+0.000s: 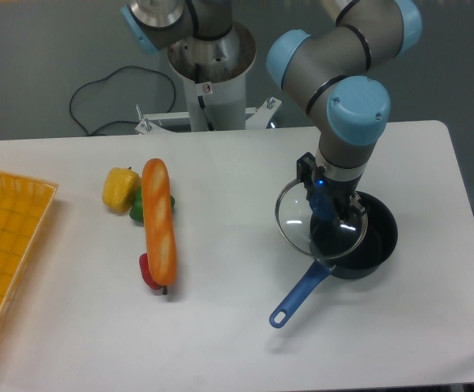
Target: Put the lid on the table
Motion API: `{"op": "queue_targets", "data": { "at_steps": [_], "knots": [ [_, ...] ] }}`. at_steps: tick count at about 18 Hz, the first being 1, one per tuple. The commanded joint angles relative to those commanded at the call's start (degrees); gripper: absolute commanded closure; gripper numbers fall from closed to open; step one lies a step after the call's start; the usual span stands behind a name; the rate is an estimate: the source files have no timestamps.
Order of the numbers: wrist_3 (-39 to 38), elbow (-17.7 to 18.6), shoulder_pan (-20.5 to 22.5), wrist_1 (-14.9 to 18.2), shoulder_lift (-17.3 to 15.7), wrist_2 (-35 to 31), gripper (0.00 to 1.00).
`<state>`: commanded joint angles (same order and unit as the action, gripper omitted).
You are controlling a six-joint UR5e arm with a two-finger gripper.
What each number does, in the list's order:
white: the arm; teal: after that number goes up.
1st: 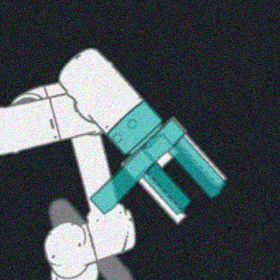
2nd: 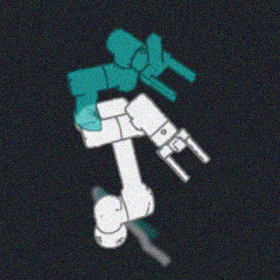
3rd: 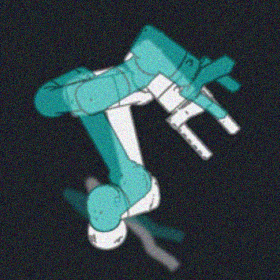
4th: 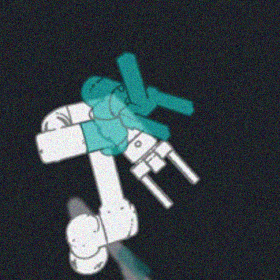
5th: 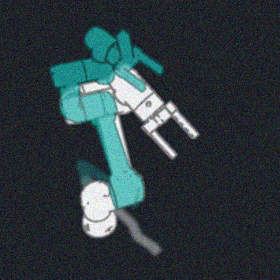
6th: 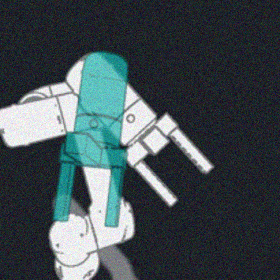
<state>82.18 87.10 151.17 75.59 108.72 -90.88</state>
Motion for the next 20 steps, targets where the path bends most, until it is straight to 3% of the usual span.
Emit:
{"op": "queue_targets", "data": {
  "at_steps": [20],
  "knots": [
    [-1.9,-0.4,-0.1,0.0,0.0,0.5,0.39]
  ]
}}
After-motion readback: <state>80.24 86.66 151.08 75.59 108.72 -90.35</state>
